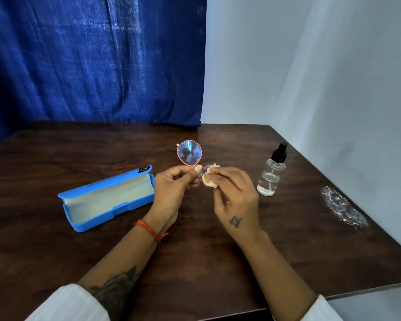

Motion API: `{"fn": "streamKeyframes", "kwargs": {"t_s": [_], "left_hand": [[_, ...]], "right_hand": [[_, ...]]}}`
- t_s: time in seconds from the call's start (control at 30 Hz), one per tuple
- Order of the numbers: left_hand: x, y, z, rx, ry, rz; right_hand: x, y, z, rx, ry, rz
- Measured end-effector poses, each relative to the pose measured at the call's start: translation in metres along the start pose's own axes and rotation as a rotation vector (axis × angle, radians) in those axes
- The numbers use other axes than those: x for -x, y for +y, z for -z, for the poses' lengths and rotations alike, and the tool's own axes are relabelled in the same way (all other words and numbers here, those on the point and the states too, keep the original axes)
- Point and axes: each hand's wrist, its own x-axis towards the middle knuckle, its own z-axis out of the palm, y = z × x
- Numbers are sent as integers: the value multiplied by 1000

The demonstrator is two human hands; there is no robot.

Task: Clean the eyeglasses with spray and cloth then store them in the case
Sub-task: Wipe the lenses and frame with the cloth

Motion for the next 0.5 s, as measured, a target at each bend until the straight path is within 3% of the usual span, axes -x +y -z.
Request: {"fn": "streamKeyframes", "kwargs": {"t_s": [0.23,0.5], "left_hand": [[1,2,2,44,39,18],[1,-1,0,27,30,20]], "right_hand": [[7,2,-5,49,-192,50],[2,2,-3,49,3,-87]]}}
